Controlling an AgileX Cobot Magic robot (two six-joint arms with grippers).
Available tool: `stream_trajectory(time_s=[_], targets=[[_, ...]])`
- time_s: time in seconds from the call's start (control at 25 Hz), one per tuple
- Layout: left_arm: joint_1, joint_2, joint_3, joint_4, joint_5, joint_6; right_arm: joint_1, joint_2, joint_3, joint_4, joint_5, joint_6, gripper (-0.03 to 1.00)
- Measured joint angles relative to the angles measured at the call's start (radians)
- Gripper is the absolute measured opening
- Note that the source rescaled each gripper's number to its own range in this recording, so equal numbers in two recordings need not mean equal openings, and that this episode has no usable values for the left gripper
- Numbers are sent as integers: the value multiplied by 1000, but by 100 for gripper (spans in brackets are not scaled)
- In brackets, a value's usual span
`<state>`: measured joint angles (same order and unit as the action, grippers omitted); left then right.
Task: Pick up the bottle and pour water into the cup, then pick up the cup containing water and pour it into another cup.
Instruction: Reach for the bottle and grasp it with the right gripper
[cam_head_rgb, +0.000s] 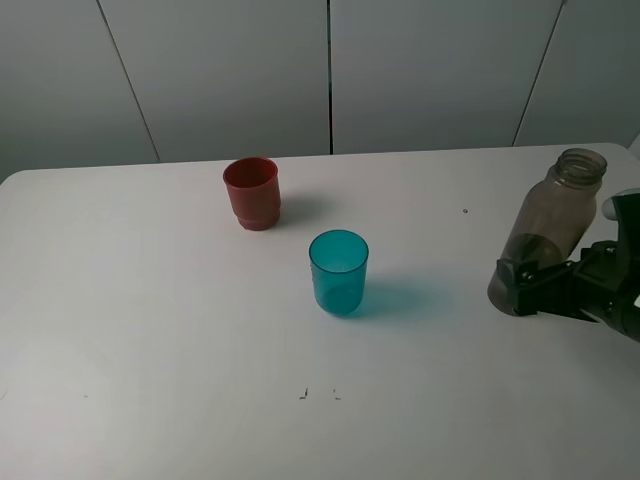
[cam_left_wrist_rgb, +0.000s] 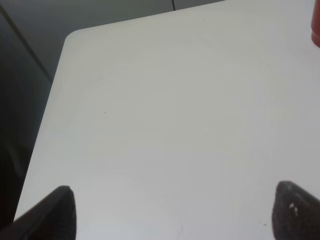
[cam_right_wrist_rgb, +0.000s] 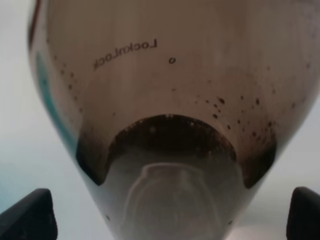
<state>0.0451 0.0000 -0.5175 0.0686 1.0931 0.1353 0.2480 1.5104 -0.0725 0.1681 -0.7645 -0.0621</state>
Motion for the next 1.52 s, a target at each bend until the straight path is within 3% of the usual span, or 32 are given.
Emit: stream_trajectory(time_s=[0.32, 1.52], targets=[[0, 0, 0, 0, 0, 0, 0, 70, -35, 0, -9, 7, 100], [0, 0, 0, 0, 0, 0, 0, 225, -37, 24, -302, 83, 100]])
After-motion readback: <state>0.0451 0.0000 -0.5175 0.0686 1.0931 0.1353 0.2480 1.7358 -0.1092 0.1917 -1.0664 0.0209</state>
